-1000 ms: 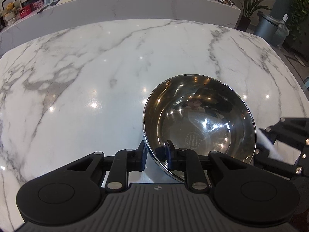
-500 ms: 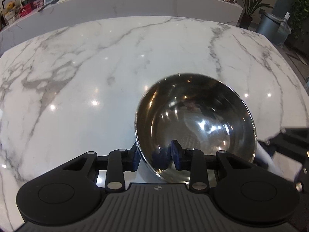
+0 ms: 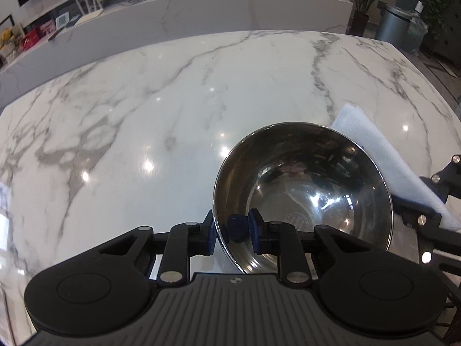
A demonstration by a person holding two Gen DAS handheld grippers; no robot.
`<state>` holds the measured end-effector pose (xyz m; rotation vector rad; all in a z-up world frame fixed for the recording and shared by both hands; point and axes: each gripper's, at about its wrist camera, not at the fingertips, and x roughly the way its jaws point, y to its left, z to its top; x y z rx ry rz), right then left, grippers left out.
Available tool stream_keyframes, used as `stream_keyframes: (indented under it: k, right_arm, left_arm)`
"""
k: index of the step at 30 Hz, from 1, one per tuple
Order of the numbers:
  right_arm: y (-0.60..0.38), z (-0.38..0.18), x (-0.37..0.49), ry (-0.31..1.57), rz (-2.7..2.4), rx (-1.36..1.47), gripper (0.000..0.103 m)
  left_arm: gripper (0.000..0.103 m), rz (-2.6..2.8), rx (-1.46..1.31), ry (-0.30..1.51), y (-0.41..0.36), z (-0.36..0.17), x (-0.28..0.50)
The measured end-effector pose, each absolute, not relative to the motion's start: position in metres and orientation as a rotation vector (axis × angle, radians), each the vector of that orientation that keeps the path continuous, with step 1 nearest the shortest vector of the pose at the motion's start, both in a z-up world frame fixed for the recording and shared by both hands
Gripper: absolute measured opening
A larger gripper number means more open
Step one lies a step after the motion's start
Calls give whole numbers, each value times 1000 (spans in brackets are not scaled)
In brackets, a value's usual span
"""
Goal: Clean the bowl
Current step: 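Hold the bowl rim with the left gripper while the right gripper wipes the outer wall with the cloth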
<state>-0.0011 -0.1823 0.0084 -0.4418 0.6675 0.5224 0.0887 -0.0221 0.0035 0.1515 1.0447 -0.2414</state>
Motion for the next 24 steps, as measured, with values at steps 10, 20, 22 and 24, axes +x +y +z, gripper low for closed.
stream_keyframes:
  k: [10, 20, 22, 24]
  right_arm:
    - [-165, -11, -22, 732, 559, -431, 10]
    - [-171, -4, -19, 709, 539, -442, 10]
    - [-172, -2, -18, 703, 533, -446, 10]
    - [-174, 0, -17, 697, 528, -449, 10]
  left_arm:
    - [49, -166, -9, 1113, -6, -4, 78]
    - [28, -179, 0, 1128, -9, 0, 76]
    - [27, -191, 36, 1118, -13, 1, 77]
    - [25, -217, 70, 1105, -17, 1, 81]
